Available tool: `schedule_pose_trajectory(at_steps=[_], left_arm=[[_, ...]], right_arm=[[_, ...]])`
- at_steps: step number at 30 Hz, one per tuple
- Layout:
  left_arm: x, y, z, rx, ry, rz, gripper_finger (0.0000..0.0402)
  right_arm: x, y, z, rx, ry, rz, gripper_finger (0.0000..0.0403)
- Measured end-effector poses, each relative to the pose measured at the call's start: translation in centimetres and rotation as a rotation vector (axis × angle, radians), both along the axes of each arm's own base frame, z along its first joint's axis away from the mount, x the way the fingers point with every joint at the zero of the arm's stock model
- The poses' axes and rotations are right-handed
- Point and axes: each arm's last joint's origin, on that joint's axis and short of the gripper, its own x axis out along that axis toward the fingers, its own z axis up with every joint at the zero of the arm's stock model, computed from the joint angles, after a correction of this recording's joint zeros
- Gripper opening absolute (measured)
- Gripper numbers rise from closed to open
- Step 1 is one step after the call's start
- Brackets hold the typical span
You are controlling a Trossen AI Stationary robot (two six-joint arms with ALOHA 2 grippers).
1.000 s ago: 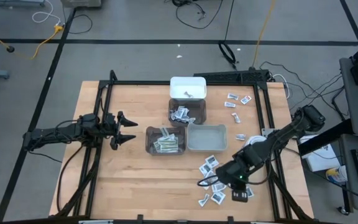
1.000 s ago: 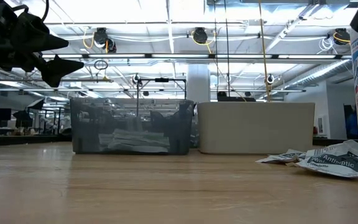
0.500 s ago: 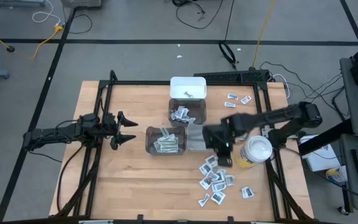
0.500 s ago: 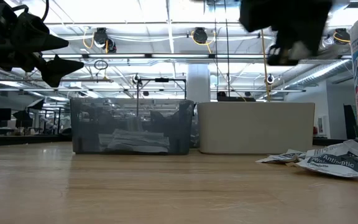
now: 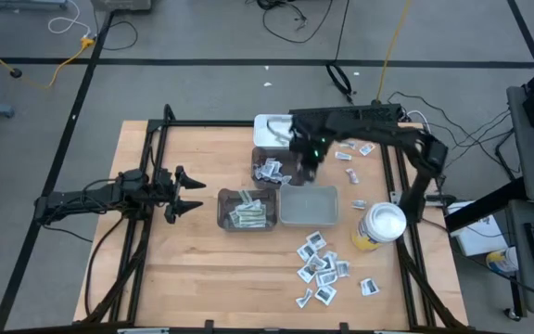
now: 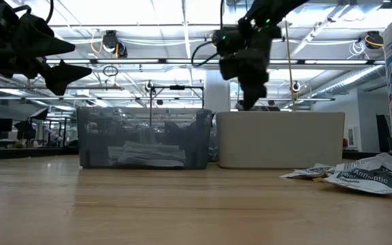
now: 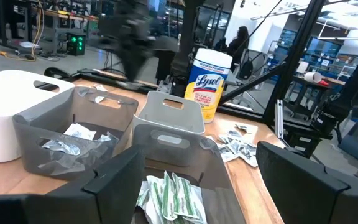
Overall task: Pick & Place First Aid Supplies
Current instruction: Put the white ointment pack into the white bin
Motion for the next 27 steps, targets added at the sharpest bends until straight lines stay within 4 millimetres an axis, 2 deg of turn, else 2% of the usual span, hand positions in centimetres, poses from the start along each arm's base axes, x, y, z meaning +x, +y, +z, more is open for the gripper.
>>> schedule_pose_trajectory(at_steps=[7, 12, 16, 22, 27], left_arm=[[0.0, 0.0, 0.0, 0.000, 0.000, 0.000, 0.0310], [0.0, 0.0, 0.0, 0.000, -0.001, 0.000, 0.0310], [0.0, 0.0, 0.0, 0.000, 0.000, 0.000, 0.0310], [0.0, 0.0, 0.0, 0.000, 0.000, 0.000, 0.0310], [0.0, 0.0, 0.0, 0.000, 0.000, 0.000, 0.0310]], right_arm=[[2.0, -7.8, 1.1, -0.056, -0.067, -0.103, 0.0000], [3.6, -11.5, 1.2, -0.072, -0.083, -0.142, 0.0000], [4.2, -12.9, 0.1, -0.054, -0.058, -0.159, 0.0000], [4.9, -13.4, -2.8, -0.026, 0.005, -0.163, 0.0003], [5.2, -14.0, -4.8, -0.090, 0.081, -0.180, 0.0006]])
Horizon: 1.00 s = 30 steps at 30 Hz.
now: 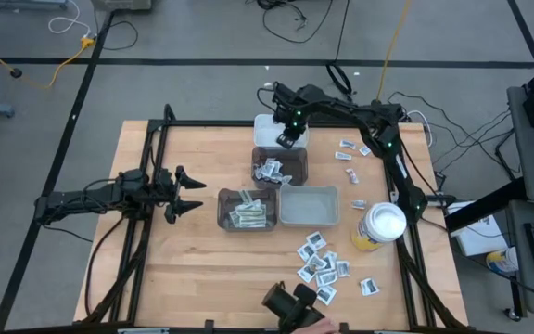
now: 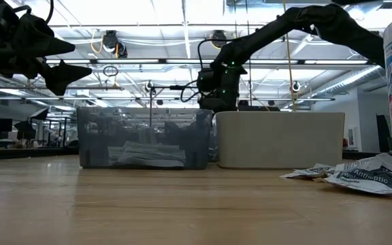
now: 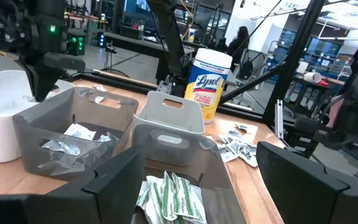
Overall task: Pick & Place First Aid Supplies
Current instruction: Put the white ointment pack into the white bin
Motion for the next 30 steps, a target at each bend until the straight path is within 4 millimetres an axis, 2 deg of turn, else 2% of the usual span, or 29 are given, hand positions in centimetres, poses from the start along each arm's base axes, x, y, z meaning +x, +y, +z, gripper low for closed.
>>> schedule_pose_trajectory(at_steps=[9, 21, 23, 26, 30], left_arm=[[0.0, 0.0, 0.0, 0.000, 0.000, 0.000, 0.0310], [0.0, 0.0, 0.0, 0.000, 0.000, 0.000, 0.0310], [0.0, 0.0, 0.0, 0.000, 0.000, 0.000, 0.0310], [0.0, 0.0, 0.0, 0.000, 0.000, 0.000, 0.0310], [0.0, 0.0, 0.0, 0.000, 0.000, 0.000, 0.0310]], right_arm=[[0.1, -0.2, 0.0, -0.043, 0.006, 0.016, 0.0016], [0.1, 0.0, 0.6, -0.111, 0.036, 0.012, 0.0147], [0.1, 0.0, 0.9, -0.133, 0.027, 0.062, 0.0161], [0.2, 0.3, 1.0, -0.177, 0.067, 0.129, 0.0163], [0.5, 0.2, 1.1, -0.186, 0.039, 0.072, 0.0153]])
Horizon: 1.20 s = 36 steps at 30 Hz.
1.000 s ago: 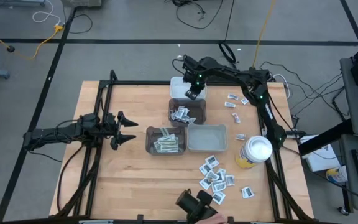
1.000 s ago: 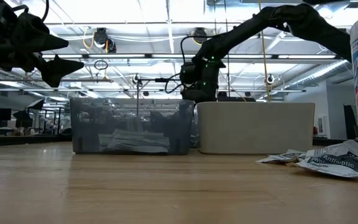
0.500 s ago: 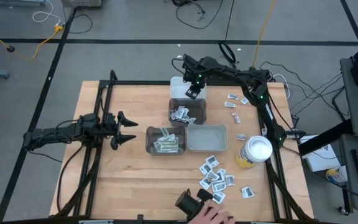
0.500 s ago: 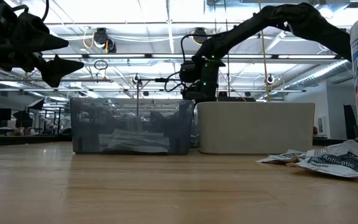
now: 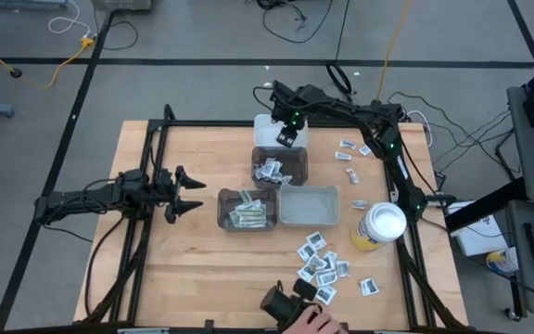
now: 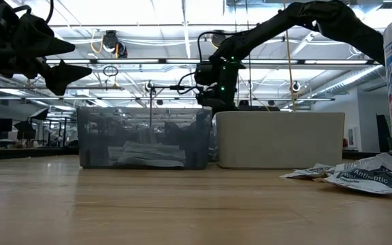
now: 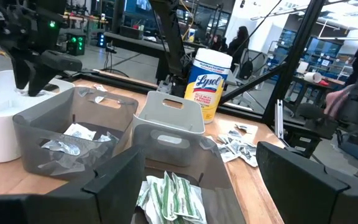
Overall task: Pick & Place First Aid Supplies
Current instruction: Put the white ointment pack into the white bin
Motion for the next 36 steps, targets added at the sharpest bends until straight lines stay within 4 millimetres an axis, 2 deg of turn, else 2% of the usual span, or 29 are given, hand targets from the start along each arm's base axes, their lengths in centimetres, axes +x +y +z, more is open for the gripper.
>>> schedule_pose_trajectory(at_steps=[4, 9, 15, 19, 26, 31, 36], left_arm=[[0.0, 0.0, 0.0, 0.000, 0.000, 0.000, 0.0310], [0.0, 0.0, 0.0, 0.000, 0.000, 0.000, 0.0310], [0.0, 0.0, 0.0, 0.000, 0.000, 0.000, 0.0310], [0.0, 0.0, 0.0, 0.000, 0.000, 0.000, 0.0310], [0.0, 0.0, 0.0, 0.000, 0.000, 0.001, 0.0310], [0.0, 0.0, 0.0, 0.000, 0.000, 0.000, 0.0310], [0.0, 0.0, 0.0, 0.000, 0.000, 0.000, 0.0310]], right_arm=[[0.0, -0.3, 0.0, 0.044, -0.052, -0.175, 0.0147], [0.1, -0.1, 0.0, 0.109, -0.087, -0.225, 0.0146], [-0.2, -0.2, 0.0, 0.169, -0.095, -0.430, 0.0146], [-0.3, 0.6, -0.1, 0.192, -0.043, -0.417, 0.0146], [0.5, 2.1, -0.1, 0.245, -0.039, -0.254, 0.0146], [0.5, 2.0, -0.1, 0.242, -0.040, -0.256, 0.0146], [0.1, 1.0, 0.2, 0.216, -0.082, -0.262, 0.0146]])
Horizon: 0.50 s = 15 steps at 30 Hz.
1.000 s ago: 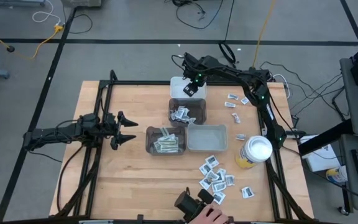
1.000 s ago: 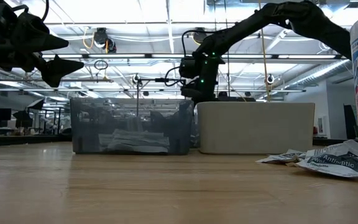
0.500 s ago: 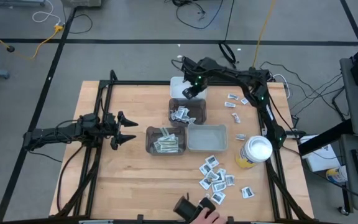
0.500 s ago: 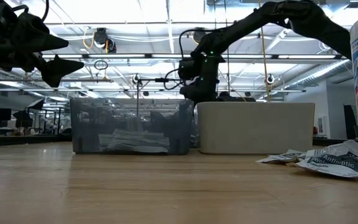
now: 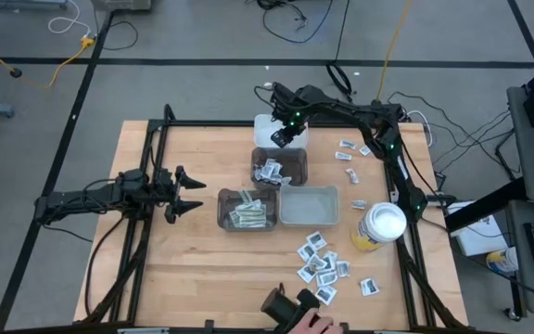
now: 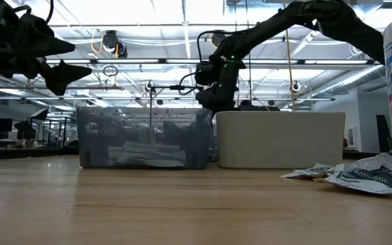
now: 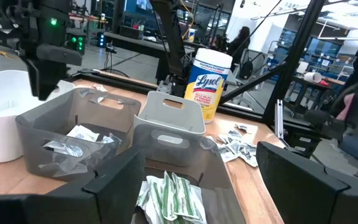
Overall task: Pick & Place First Aid Supplies
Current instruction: Put the white ointment pack into the white bin
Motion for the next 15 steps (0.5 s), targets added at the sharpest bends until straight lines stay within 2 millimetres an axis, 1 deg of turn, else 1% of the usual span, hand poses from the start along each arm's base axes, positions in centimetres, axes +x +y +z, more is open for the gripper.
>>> schedule_pose_trajectory(at_steps=[3, 6, 11, 13, 15], left_arm=[[0.0, 0.0, 0.0, 0.000, 0.000, 0.000, 0.0310], [0.0, 0.0, 0.0, 0.000, 0.000, 0.000, 0.0310], [0.0, 0.0, 0.0, 0.000, 0.000, 0.000, 0.0310], [0.0, 0.0, 0.0, 0.000, 0.000, 0.000, 0.0310], [0.0, 0.0, 0.0, 0.000, 0.000, 0.000, 0.0310]], right_arm=[[-0.7, -0.1, 1.7, -0.058, -0.014, 0.054, 0.0146], [-1.5, 0.5, 4.2, -0.189, 0.015, 0.192, 0.0146], [-2.7, 3.3, 8.4, -0.333, 0.073, 0.419, 0.0146], [-3.5, 4.5, 9.9, -0.347, 0.084, 0.484, 0.0146], [-4.1, 5.5, 10.9, -0.343, 0.090, 0.508, 0.0146]])
